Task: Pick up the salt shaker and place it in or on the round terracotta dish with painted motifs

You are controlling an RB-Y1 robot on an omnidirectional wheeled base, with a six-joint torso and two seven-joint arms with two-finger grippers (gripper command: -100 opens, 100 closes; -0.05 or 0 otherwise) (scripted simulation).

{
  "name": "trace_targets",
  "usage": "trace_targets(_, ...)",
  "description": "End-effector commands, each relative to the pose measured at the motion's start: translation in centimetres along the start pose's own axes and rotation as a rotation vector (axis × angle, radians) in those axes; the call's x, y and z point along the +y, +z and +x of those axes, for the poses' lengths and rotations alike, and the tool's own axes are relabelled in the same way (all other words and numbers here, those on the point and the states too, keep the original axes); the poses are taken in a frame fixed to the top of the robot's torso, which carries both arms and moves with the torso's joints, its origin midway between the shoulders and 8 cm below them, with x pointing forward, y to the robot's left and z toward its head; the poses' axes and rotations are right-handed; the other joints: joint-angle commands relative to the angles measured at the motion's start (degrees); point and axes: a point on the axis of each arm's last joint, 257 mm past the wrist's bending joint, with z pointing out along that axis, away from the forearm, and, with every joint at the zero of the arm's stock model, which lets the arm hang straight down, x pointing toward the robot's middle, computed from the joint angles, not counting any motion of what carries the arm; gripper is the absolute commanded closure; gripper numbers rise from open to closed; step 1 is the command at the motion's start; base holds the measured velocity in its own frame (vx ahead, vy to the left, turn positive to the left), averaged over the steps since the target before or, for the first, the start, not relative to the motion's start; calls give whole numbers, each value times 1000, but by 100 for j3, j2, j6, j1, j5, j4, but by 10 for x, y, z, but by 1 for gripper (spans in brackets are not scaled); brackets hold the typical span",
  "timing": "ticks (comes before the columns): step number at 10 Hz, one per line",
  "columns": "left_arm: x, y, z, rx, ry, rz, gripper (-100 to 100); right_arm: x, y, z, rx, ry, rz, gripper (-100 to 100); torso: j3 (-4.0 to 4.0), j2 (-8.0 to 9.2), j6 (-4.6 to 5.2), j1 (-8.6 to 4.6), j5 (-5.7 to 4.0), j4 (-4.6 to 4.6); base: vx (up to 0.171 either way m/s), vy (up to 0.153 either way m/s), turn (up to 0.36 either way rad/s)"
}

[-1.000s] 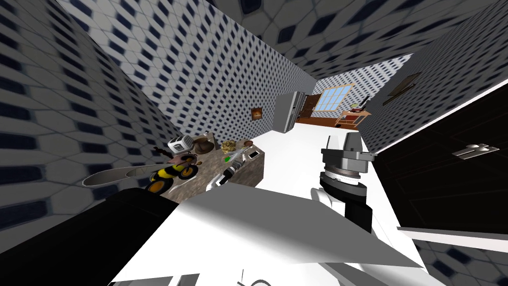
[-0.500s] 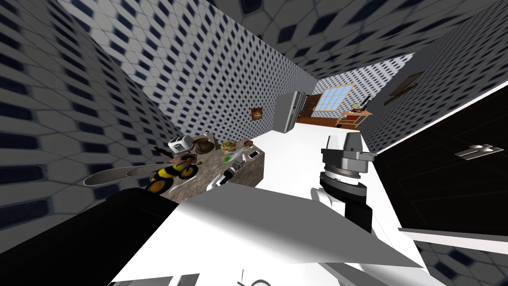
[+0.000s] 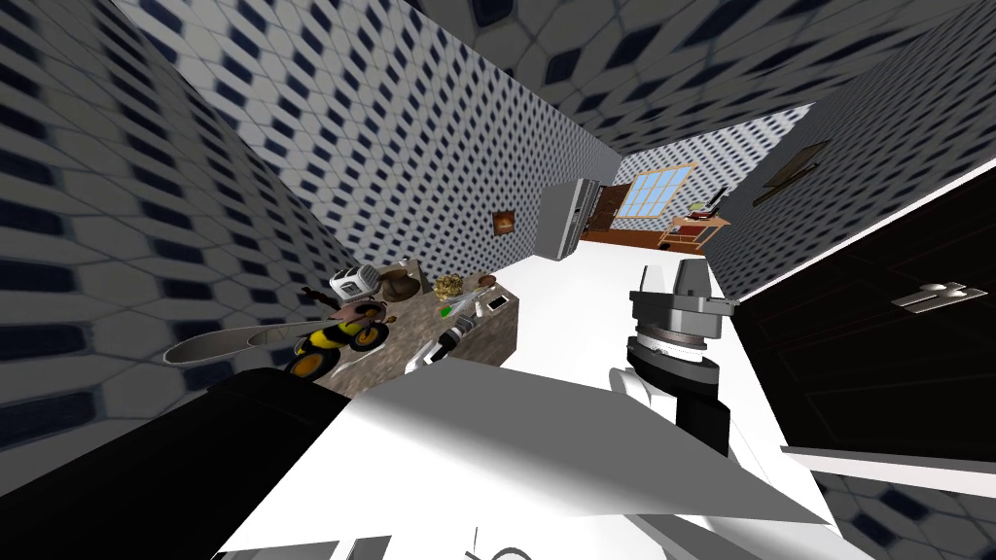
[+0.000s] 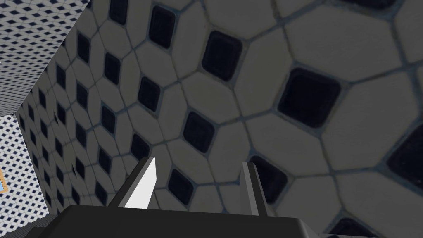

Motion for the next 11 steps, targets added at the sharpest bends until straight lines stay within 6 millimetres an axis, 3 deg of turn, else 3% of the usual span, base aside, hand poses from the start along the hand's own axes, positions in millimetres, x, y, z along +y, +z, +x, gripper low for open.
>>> trace_targets(1,12,-15,4,17,-2,-11,-100,0,0,0,0,0,0,0,0,0,0,0,0,0,-142,-17,198)
trace_targets(3,22,-27,6,29,1,-18,-100,0,0,0,0,0,0,0,35,62,-1,-21,-4,13,-170,-75,113)
trace_targets(7,41,-47,2,53,31,-31,-100,0,0,0,0,0,0,0,33,56,0,-13,-3,13,-130,-39,100)
trace_targets(9,38,-30,-14,32,35,-23,-100,0,0,0,0,0,0,0,9,13,3,-20,-5,5,44,-38,-72)
trace_targets(11,30,-17,-18,18,19,-21,-100,0,0,0,0,0,0,0,-33,-60,7,-4,-1,-11,198,38,-197)
